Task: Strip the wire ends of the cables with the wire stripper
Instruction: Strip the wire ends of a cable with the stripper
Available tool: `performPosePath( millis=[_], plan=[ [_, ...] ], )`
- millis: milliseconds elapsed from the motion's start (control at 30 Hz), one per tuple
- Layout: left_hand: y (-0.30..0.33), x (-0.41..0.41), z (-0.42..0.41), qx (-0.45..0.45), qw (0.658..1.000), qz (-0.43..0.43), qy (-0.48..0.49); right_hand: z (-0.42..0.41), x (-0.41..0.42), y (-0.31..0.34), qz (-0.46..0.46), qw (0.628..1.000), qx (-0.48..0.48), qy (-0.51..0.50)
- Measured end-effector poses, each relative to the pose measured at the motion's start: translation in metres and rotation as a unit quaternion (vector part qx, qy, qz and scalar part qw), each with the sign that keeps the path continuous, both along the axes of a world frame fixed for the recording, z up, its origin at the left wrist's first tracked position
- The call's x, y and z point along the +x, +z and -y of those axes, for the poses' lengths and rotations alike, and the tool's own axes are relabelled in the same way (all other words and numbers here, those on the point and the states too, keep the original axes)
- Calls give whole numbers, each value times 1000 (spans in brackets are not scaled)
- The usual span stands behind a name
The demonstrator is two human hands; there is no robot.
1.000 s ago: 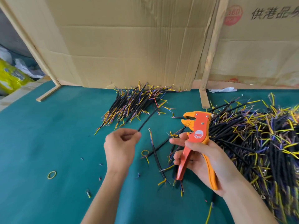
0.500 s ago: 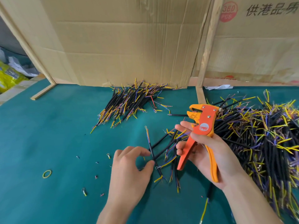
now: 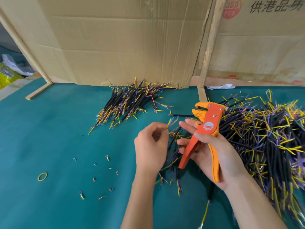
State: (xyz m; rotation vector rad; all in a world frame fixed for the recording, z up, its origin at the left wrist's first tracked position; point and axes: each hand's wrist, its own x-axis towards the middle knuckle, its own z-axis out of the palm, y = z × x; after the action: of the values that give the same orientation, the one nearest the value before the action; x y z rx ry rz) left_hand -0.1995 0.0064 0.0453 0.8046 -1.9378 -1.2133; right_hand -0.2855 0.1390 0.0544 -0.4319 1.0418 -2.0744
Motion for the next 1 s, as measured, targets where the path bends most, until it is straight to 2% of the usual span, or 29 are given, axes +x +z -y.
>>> performPosePath(
  millis=[67, 167, 433, 667, 1000],
  plan=[
    [-2, -4, 4, 63, 997, -41, 25, -1, 0, -1, 13, 1000, -1, 13],
    [-2, -7, 8, 93, 993, -68, 20, 1, 3, -1, 39, 999, 10, 30],
    [-4, -4, 19, 70, 994, -89, 8, 3, 7, 1, 20, 995, 66, 78],
    [-3, -6, 17, 21, 997, -80, 0, 2, 7, -1, 40, 990, 59, 119],
    [-2, -5, 14, -30, 998, -59, 3, -3, 7, -1, -20, 985, 61, 157]
  ],
)
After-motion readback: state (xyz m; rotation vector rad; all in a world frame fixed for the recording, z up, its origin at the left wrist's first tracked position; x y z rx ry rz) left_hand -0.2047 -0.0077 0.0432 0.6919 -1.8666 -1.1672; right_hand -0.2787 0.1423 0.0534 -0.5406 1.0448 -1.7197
